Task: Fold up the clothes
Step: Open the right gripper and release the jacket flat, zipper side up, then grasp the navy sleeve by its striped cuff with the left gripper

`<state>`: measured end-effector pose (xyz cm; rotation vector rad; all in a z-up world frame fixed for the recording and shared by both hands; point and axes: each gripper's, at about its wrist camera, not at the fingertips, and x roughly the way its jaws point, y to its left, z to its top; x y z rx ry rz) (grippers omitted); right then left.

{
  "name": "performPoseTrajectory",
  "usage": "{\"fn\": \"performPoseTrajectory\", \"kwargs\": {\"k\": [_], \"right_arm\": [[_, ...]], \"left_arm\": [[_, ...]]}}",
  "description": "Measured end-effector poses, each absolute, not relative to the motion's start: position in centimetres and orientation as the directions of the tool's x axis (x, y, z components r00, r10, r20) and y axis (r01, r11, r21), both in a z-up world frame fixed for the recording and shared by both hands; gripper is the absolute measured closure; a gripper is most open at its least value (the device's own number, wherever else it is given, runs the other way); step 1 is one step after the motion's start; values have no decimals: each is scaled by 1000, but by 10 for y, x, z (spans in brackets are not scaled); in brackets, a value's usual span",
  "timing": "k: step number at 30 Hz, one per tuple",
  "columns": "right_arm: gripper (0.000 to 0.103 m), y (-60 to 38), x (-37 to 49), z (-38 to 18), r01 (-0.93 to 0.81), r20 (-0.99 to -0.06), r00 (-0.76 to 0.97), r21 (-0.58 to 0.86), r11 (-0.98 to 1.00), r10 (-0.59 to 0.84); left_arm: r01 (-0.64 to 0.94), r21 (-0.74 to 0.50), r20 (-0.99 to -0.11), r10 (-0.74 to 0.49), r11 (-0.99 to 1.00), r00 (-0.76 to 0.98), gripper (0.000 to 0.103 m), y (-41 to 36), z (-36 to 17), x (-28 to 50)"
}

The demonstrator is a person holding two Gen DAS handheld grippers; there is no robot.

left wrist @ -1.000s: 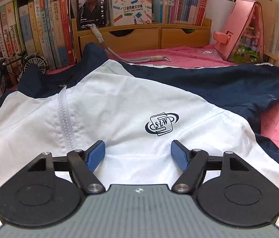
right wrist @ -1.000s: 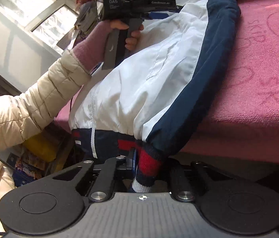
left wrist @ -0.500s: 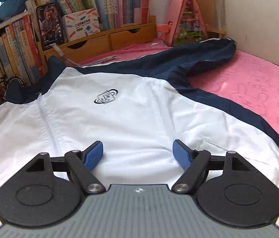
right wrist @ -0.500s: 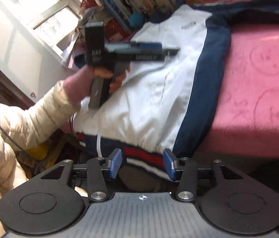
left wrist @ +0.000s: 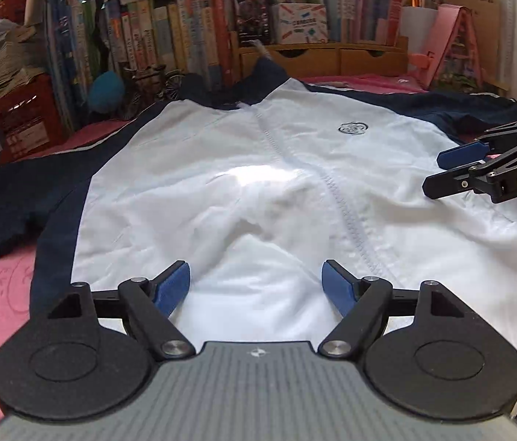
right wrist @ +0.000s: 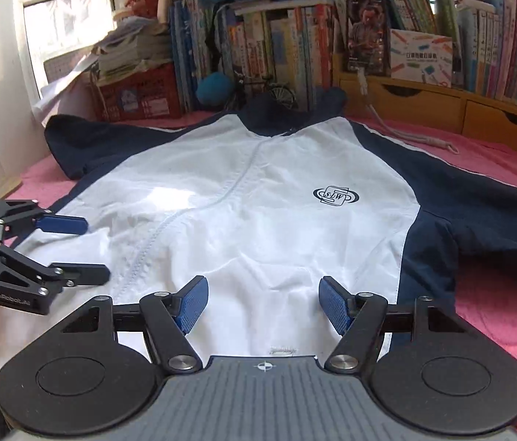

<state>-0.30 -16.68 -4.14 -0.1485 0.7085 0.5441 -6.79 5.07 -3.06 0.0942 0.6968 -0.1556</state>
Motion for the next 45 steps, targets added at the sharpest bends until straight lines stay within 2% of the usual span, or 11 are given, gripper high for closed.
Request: {"fn": "performPoseTrajectory", "kwargs": {"k": [5,8,10,20,30,34,36,39,40,42,45], "right_arm": [[36,-199,15,-45,-380,-672,702,-75,922,235],[33,-210,23,-46,-123,-589,788,-432,893,-177],[39,-211,24,-41,-77,-551,787,-535,841,-278],[17,-81,23,13,-543,-562,750,-224,810,347],[13,-8,69,-40,-675,-628,582,-19,737,517],[10,-10,72,-46,-657,-630,577,20,754,520],[6,-7,69,-47,-659,-632,584,-3,752,509],[3,-8,70,-47,-660,-637,577,4,751,511],[2,-9,72,-47,-662,-637,570,17,750,518],[2,-7,71,-47,-663,-639,572,9,749,514],[1,-8,72,-47,-665,-640,568,14,747,517]], "left_arm": [[173,29,-612,-119,984,782,14,69,-33,-109],[162,26,-583,-117,986,804,14,72,-37,-121],[156,22,-567,-116,988,815,13,72,-38,-123],[137,-17,-533,-125,990,837,17,88,-32,-133],[-219,-145,-373,152,965,915,16,227,30,-89],[-393,56,-307,390,918,868,15,260,38,-22],[-443,150,-259,468,884,845,0,274,38,16],[-515,246,-277,569,821,774,0,297,25,65],[-519,223,-317,565,825,762,3,302,18,68],[-523,162,-403,540,837,739,38,310,5,70],[-535,70,-524,487,842,698,66,322,-16,74]]}}
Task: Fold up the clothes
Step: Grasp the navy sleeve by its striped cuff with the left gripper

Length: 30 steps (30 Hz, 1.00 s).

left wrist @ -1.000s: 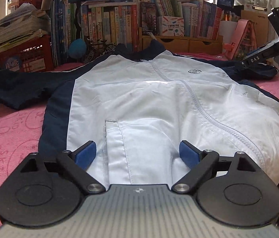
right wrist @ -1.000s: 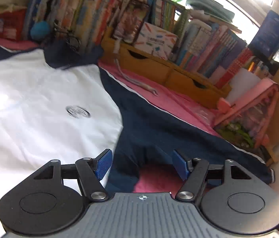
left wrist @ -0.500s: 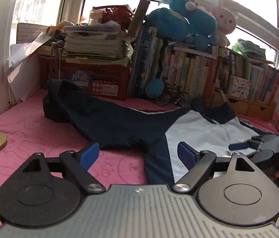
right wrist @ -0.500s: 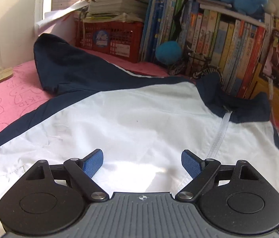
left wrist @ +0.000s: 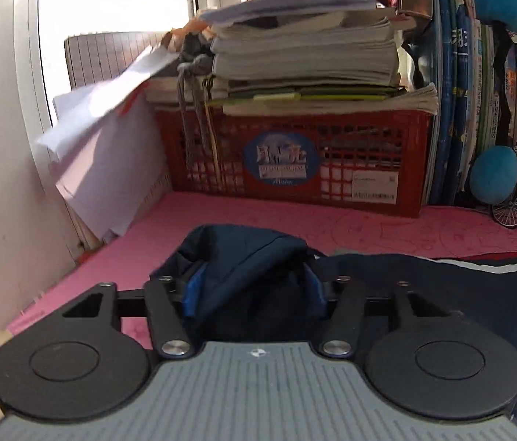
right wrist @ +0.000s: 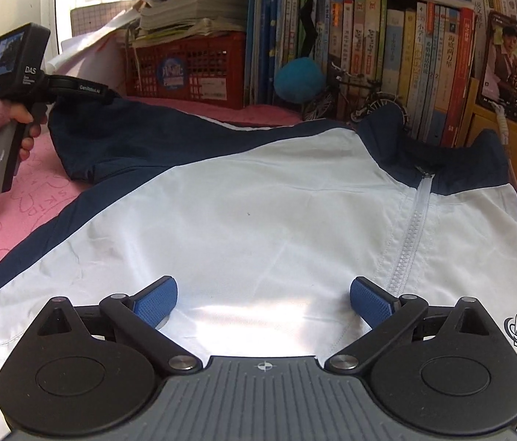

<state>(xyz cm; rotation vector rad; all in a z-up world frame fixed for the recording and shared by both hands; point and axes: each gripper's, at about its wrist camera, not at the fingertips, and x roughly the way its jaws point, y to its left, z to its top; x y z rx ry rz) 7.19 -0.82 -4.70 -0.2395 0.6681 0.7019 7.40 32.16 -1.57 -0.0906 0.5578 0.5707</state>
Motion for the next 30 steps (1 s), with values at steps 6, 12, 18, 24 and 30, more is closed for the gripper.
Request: {"fn": "performPoseTrajectory", "kwargs": {"k": [6,12,18,24,30], "right_arm": [[0,-9,73,-47,-666,-640,566,17,745,520],[0,-10,73,-47,-667,-640,564,19,744,522],[0,-10,73,-47,-669,-640,562,21,743,524],[0,-10,73,-48,-669,-641,563,16,743,522],[0,-10,73,-48,-670,-641,563,17,742,522]], "left_arm": [[-516,55,-614,436,855,658,65,309,-33,39],[-382,207,-619,423,901,662,63,266,-14,13],[-371,272,-419,456,888,785,32,237,30,10],[-436,338,-498,551,834,670,32,277,15,111],[-480,396,-607,615,783,503,30,303,-35,134]]}}
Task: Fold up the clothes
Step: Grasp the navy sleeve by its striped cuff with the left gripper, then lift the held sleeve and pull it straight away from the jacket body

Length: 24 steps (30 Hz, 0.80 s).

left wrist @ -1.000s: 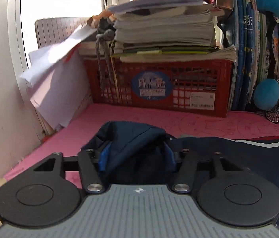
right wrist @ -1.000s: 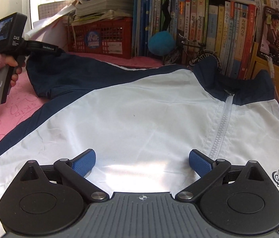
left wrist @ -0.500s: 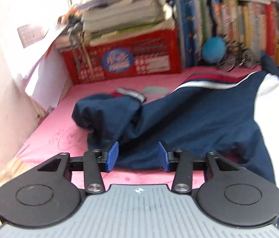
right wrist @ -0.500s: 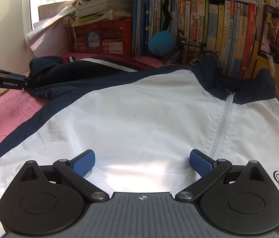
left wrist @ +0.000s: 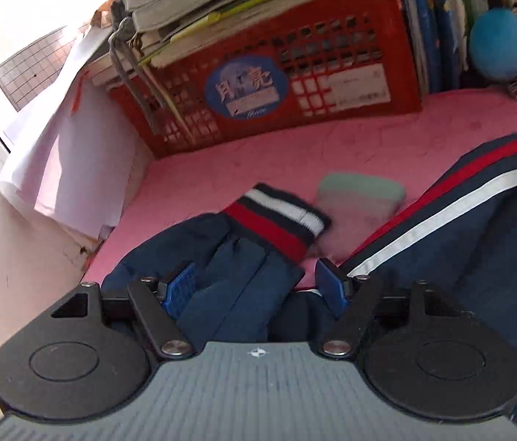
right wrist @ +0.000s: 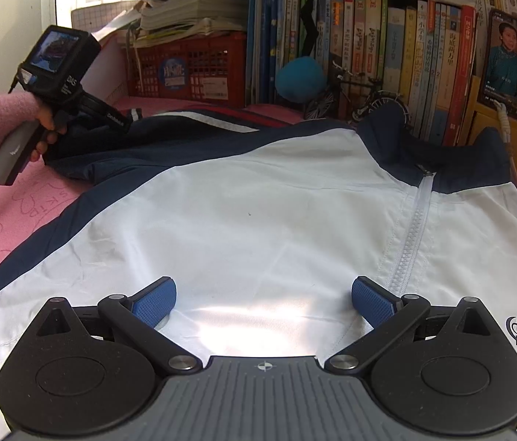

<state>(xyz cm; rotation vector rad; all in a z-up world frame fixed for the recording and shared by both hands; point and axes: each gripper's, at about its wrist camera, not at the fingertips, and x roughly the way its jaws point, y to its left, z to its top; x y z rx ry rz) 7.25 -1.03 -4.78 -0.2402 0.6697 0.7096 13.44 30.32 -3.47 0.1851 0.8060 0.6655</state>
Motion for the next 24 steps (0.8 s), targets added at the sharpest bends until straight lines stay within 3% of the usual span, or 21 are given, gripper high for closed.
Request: {"fn": "performPoseTrajectory", "kwargs": {"k": [1,2,3,5,7,10,12,14,16,17,19,22,24], "right_arm": [[0,-10,73,-48,-670,-641,563,17,742,522],[0,-10,73,-48,-670,-641,562,17,742,523],[0,-10,73,-48,-670,-641,562,17,742,523],[0,-11,73,-48,-671,-641,562,18,742,523],[0,-11,73,-48,-671,-641,561,18,741,524],[0,-11,73,-48,-672,-641,561,19,741,525],[0,-11,73,-48,-672,-641,560,20,740,525],[0,-10,72,-48,-672,-641,560,20,741,525],[0,-10,72,-48,-671,-641,560,20,741,525],[0,-10,72,-48,-671,-641,560,20,741,525],[0,-10,72,-48,-671,-641,560,20,741,525],[0,-10,72,-48,-671,-641,560,20,741,525],[0,-10,72,-48,-671,-641,560,20,741,525]], "left_arm": [[-508,372,-611,617,777,496,31,306,-34,129],[-519,356,-620,612,777,491,41,309,-33,127],[-527,342,-629,606,778,487,63,311,-32,126],[-561,338,-623,626,756,468,85,318,-26,127],[-608,262,-612,616,749,496,90,330,-7,124],[-633,31,-553,541,773,634,90,348,38,112],[-535,-140,-420,439,833,794,90,351,76,92],[-347,-319,-227,285,882,931,89,357,109,64],[-257,-382,-93,239,888,966,88,367,129,44],[-283,-369,-79,274,885,959,87,371,135,40],[-418,-292,-139,394,860,909,87,381,134,41],[-679,-96,-352,613,728,707,87,401,105,58],[-751,-4,-467,663,661,586,87,413,74,65]]}}
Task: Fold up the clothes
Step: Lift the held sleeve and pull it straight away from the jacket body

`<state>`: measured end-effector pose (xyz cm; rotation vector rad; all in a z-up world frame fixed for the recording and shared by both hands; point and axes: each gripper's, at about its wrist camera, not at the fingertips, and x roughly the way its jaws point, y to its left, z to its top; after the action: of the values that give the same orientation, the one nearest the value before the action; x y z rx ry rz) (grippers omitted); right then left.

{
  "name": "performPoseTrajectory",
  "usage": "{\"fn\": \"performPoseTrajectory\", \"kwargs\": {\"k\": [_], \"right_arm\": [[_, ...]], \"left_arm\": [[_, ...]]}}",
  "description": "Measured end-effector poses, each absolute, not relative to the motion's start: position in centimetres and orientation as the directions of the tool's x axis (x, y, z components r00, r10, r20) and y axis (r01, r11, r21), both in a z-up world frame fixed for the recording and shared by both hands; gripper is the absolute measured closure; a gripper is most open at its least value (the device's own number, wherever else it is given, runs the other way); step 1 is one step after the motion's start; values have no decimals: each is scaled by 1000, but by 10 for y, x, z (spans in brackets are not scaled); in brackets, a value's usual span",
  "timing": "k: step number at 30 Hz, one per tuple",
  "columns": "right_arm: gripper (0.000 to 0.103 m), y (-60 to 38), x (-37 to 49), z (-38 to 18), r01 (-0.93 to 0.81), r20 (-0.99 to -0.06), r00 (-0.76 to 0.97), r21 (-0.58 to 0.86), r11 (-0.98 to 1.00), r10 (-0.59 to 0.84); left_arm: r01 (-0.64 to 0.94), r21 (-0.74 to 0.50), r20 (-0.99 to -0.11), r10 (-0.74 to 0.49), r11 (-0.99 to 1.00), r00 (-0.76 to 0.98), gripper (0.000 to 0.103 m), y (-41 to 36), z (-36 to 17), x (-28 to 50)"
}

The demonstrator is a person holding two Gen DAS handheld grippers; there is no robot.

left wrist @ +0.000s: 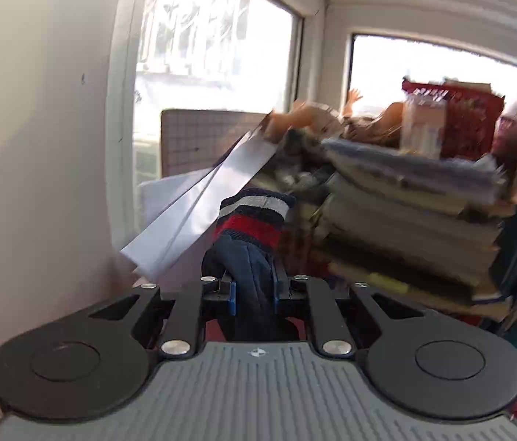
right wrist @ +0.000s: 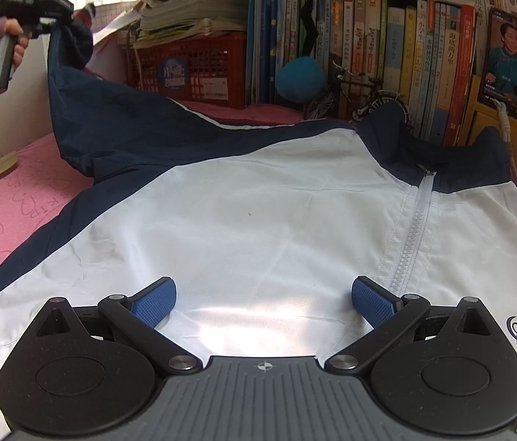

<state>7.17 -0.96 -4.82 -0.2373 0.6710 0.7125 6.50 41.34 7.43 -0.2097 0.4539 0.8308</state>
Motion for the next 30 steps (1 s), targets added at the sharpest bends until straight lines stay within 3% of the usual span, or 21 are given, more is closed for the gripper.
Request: {"fn": "performPoseTrajectory", "kwargs": {"k": [3,5,7,10,11,14,21,23,25,27,30], "right_arm": [[0,-10,72,-48,-671,-641,560,20,741,525],[0,-10,72,-48,-672,-641,560,20,741,525],[0,-10,72,-48,-672,-642,559,20,740,525],[0,-9,73,-48,-673,-642,559,19,740,525],[0,-9,73,-48,-673,-642,559,19,740,525],[0,-9,73,-49,-672,-642,559,20,740,525],[0,-9,72,-49,-672,-642,559,20,741,524],[0,-9,72,-49,-672,-642,559,20,740,524],[0,-9,72,-49,-672,-642,559,20,740,525],[0,-9,71,-49,-672,-642,558,20,740,525],[0,-9,71,-50,-673,-642,558,20,740,525]], "left_arm": [[-748,75,-552,652,660,520,87,419,30,68],[-732,92,-558,644,675,523,87,414,15,69],[-721,72,-534,637,689,556,87,407,15,69],[-720,30,-405,667,693,625,86,399,33,64],[-742,62,-363,707,668,607,83,396,39,66],[-775,339,-347,837,533,423,82,394,38,93],[-765,310,-474,789,565,391,81,405,15,93],[-797,207,-468,773,568,429,86,412,17,84],[-803,99,-405,761,588,508,90,412,33,77],[-790,28,-315,755,613,575,92,410,59,77],[-669,-176,-88,666,722,741,91,407,103,59]]}}
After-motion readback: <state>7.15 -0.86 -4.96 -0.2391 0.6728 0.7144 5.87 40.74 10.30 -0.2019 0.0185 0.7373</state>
